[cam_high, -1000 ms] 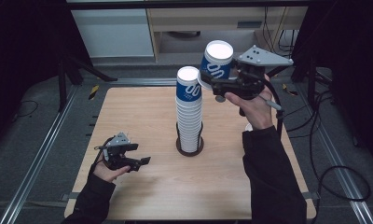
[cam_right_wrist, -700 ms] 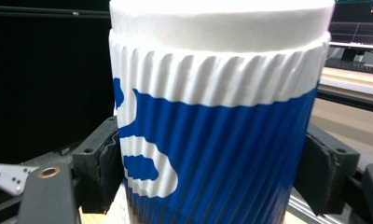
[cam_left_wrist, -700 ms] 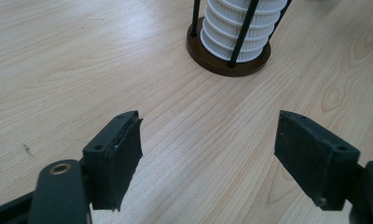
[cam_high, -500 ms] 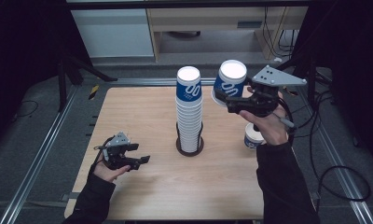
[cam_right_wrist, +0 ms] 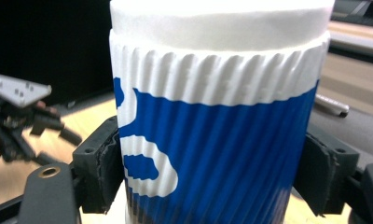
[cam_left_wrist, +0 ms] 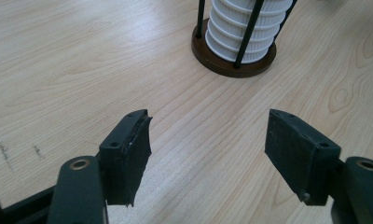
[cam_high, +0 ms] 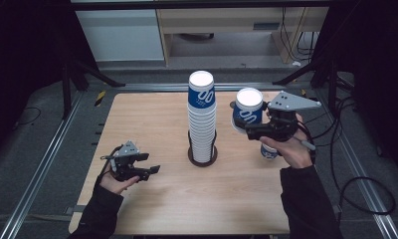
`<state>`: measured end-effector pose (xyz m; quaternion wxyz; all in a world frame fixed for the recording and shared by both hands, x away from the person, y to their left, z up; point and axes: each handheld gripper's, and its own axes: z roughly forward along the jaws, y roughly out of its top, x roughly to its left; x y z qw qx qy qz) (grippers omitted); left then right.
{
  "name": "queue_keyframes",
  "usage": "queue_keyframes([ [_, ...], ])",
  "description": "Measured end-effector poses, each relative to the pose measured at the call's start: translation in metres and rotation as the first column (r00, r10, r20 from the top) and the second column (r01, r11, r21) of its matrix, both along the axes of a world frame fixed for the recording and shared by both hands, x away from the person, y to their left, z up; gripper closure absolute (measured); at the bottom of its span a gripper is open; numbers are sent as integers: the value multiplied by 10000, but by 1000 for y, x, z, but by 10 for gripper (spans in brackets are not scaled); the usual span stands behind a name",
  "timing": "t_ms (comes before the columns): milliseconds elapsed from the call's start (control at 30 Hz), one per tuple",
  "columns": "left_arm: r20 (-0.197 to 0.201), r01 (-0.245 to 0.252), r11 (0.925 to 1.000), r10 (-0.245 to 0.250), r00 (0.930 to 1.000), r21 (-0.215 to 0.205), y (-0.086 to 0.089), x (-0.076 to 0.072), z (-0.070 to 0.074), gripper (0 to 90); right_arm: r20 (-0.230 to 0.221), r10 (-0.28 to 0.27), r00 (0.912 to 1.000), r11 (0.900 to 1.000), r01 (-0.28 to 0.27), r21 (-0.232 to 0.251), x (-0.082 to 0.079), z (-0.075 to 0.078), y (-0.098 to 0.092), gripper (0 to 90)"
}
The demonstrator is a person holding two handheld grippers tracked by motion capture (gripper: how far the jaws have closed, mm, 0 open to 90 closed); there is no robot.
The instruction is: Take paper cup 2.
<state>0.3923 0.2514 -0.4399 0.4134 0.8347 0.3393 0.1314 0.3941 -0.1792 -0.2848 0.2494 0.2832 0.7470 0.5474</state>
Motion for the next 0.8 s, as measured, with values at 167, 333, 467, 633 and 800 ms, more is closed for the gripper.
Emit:
queue_keyframes([
  [167,-61,169,9998,-169,9998,-49,-1,-1,1,304,-301,228,9993,9993,-237,-278,-2,-12,0,212],
  [333,-138,259,9996,-260,9996,-77,-2,-2,1,303,-540,560,9970,9967,-591,-564,-3,-22,2,212],
  [467,-264,306,9995,-308,9992,-71,-4,-2,0,298,-745,841,9937,9918,-907,-898,-5,-31,4,212],
  [633,-329,433,9991,-434,9985,-38,-6,-1,-1,299,-930,1025,9904,9864,-1133,-1194,-5,-39,7,212],
  [800,-395,536,9985,-539,9978,-95,-7,-2,0,299,-1131,1315,9848,9791,-1469,-1408,-5,-46,12,212],
])
